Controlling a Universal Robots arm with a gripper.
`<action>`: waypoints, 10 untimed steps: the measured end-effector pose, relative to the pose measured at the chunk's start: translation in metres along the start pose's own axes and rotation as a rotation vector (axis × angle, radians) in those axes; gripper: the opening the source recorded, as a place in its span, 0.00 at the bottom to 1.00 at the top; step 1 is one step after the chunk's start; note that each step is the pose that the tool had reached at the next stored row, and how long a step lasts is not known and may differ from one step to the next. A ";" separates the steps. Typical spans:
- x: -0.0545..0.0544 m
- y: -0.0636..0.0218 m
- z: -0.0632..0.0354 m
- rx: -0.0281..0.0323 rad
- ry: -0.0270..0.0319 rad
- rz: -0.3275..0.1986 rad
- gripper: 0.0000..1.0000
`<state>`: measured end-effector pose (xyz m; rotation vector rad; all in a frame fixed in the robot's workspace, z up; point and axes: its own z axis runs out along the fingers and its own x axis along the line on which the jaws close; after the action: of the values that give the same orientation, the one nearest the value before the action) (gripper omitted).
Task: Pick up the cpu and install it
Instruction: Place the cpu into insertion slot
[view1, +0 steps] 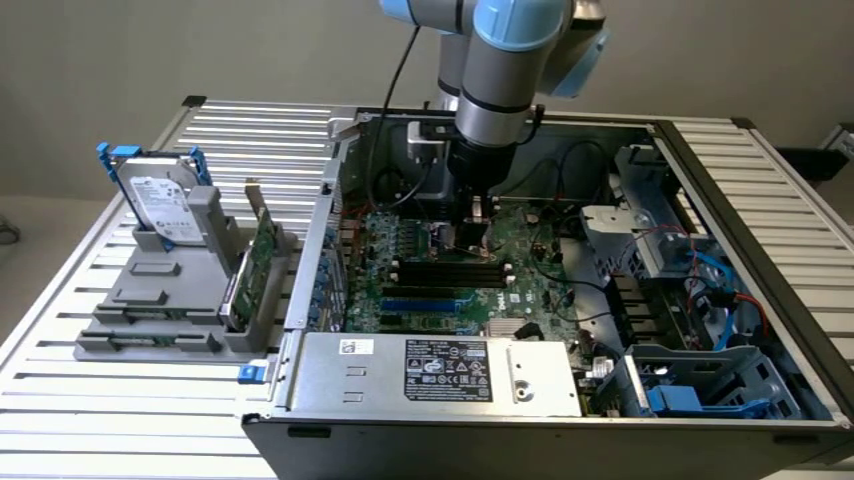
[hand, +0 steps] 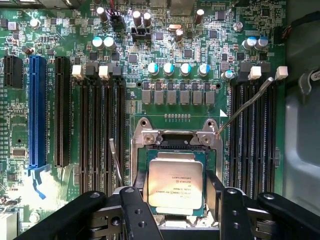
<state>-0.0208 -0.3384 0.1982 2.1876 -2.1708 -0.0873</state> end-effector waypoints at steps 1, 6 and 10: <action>0.000 -0.0001 0.0001 -0.0001 0.0000 0.000 0.55; -0.001 -0.0002 0.0006 0.0001 -0.0002 0.000 0.55; -0.001 -0.0002 0.0008 -0.0001 0.0001 0.000 0.55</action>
<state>-0.0207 -0.3372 0.1974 2.1876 -2.1705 -0.0872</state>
